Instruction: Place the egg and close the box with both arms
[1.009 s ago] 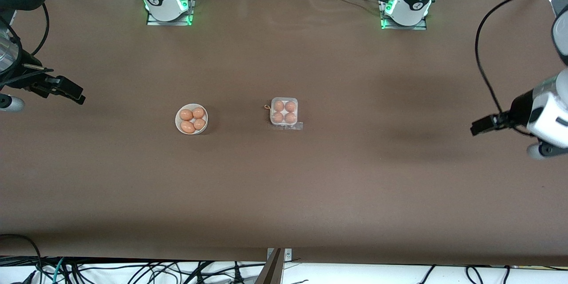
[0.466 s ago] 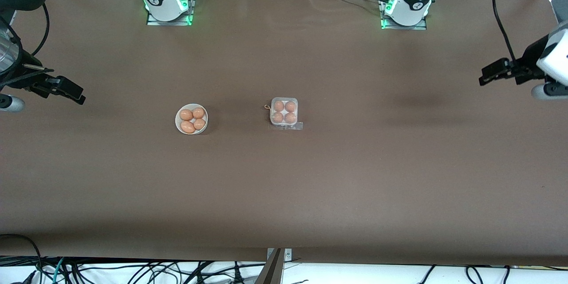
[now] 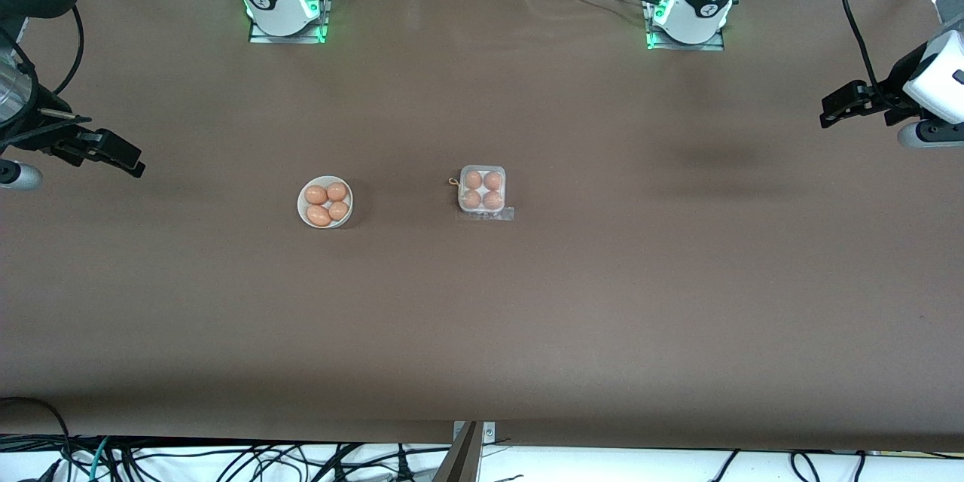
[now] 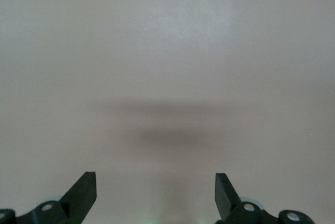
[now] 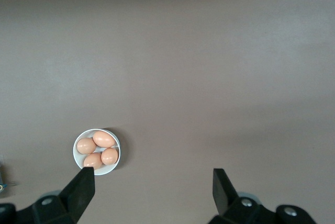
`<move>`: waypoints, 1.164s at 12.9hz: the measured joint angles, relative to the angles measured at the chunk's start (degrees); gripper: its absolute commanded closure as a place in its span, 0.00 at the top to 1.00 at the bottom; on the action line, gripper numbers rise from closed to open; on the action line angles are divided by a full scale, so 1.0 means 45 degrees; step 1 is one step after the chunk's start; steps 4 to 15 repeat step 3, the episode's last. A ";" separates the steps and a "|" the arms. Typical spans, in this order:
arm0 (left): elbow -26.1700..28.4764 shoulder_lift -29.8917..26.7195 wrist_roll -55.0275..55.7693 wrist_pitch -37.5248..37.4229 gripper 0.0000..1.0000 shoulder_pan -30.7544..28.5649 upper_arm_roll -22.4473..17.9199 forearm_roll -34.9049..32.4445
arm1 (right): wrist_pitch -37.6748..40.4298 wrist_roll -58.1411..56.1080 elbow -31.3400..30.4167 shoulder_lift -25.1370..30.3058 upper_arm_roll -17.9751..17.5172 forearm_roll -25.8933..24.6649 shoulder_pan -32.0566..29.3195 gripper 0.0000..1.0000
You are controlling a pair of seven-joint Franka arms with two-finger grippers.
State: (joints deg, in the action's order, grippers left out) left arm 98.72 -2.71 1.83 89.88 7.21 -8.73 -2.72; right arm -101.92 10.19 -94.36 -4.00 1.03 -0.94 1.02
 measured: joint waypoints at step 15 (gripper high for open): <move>0.0003 -0.0046 -0.0006 -0.0001 1.00 0.0016 0.0006 0.0000 | 0.0000 0.0000 0.0000 0.0000 0.0000 0.0000 0.0000 1.00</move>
